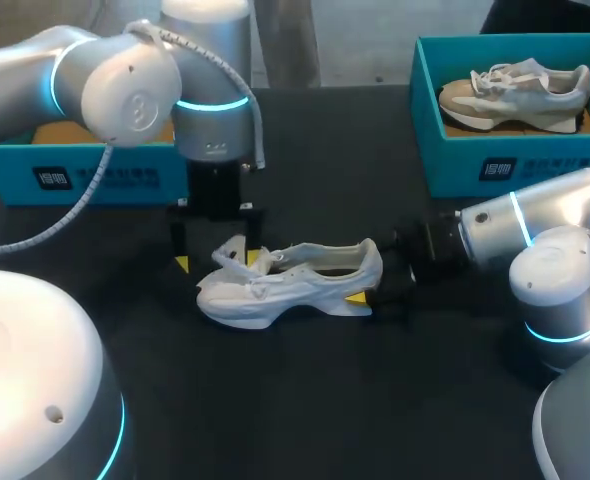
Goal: Take the shoe out of the shoebox, open the shoe tongue, remove and reinsert the insole, then place the shoe into the shoebox
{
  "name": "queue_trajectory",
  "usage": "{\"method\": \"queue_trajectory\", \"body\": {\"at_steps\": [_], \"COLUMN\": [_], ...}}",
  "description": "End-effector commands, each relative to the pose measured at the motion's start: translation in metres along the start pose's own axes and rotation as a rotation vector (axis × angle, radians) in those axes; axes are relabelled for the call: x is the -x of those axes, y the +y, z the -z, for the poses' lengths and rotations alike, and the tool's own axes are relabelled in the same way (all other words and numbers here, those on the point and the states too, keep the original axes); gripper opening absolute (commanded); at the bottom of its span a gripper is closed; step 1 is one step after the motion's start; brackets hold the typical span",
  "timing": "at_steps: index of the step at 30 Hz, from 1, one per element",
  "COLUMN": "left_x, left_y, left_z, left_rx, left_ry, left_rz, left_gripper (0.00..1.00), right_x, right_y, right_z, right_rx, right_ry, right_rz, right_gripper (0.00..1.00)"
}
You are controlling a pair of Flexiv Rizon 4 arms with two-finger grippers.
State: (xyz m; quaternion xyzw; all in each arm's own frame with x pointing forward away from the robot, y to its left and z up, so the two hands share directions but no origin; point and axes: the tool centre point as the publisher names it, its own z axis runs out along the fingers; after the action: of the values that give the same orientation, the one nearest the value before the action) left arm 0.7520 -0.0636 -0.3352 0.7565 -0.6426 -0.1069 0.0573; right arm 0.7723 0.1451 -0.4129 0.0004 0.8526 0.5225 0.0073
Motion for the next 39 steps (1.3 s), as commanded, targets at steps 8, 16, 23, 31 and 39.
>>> {"method": "queue_trajectory", "body": {"at_steps": [8,16,23,31,39], "left_x": [-0.024,-0.043,-0.049,-0.054,-0.063], "left_y": [0.0,-0.009,-0.003,0.007,0.018], "left_z": [0.05,0.069,0.085,0.089,0.09], "left_rx": [-0.111,-0.181,-0.196,-0.201,-0.204], "left_ry": [-0.018,-0.095,-0.129,-0.182,-0.17], "left_rz": [-0.119,-0.408,-0.912,-1.292,-1.416], "left_gripper": [1.0,1.0,1.0,1.0,1.0], "right_x": [0.0,0.0,0.0,0.0,0.0], "right_y": [0.0,0.0,0.0,0.0,0.0], "right_z": [-0.001,-0.001,-0.001,-0.001,-0.001], "right_rx": [-0.002,-0.002,-0.002,-0.002,-0.002], "right_ry": [-0.001,-0.001,-0.001,-0.001,-0.001], "right_rz": [0.001,0.001,0.001,0.001,0.001], "right_gripper": [0.0,0.0,0.0,0.0,0.0]}}
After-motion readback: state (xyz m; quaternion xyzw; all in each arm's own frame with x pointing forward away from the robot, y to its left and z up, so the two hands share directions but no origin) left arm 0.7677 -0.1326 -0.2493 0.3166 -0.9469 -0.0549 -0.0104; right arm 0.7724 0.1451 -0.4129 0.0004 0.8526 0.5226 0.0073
